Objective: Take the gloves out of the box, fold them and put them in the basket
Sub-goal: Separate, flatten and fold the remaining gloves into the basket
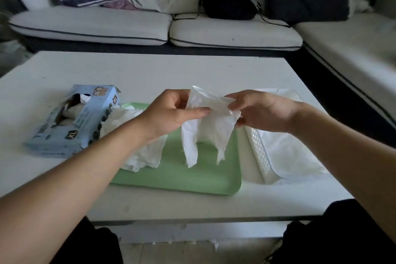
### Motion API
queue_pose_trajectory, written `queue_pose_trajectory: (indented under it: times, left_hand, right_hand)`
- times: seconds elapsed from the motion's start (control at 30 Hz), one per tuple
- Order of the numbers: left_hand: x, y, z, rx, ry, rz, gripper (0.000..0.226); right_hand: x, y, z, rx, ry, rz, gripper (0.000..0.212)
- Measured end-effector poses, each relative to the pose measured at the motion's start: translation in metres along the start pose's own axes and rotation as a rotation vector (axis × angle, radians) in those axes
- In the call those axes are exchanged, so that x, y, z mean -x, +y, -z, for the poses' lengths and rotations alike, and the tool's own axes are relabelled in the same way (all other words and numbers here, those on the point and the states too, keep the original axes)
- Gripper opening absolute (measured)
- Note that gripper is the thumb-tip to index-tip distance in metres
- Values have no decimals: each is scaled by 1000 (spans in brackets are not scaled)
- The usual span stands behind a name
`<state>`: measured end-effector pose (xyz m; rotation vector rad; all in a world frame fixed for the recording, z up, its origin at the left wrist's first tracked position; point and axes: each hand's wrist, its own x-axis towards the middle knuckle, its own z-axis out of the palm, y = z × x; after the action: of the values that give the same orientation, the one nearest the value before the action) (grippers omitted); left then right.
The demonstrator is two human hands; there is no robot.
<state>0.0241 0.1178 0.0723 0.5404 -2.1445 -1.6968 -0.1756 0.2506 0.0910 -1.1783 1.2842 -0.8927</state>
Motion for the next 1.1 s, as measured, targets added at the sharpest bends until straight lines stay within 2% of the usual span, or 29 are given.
queue_pose_trajectory:
  times: [0.07,0.1,0.17,0.27,0.4,0.47,0.6,0.73,0.9,1.0,1.1]
  left_hand:
    - [-4,11,-3,193,44,32,24]
    - [-6,15,-5,257,59,48,26]
    - [-9,20,-11,280,82,62,22]
    - [-14,26,-19,261,109,32,17]
    - [-18,32,-30,220,134,-15,18]
    - [-18,38,-38,204,104,-33,18]
    - [-27,65,-61,227,56,-47,11]
    - [-58,97,-88,154,90,-62,9]
    - [-88,120,-121,178,92,-55,18]
    - [-97,119,-133,133,33,-33,20]
    - [-102,115,-139,148,4,-14,16]
  right_hand:
    - [3,-1,7,-57,-15,52,69]
    - [3,0,5,-54,-30,85,77]
    - [4,1,-5,-53,25,148,64]
    - [8,-3,-12,-194,236,176,35]
    - [19,-11,0,-291,483,216,11]
    - [30,-18,10,-299,541,242,5]
    - [57,-34,35,-230,578,246,8]
    - [86,-48,58,-196,643,278,10]
    - [119,-45,82,-126,625,220,41]
    - [130,-33,94,-183,663,171,38]
    - [137,-28,99,-269,632,157,42]
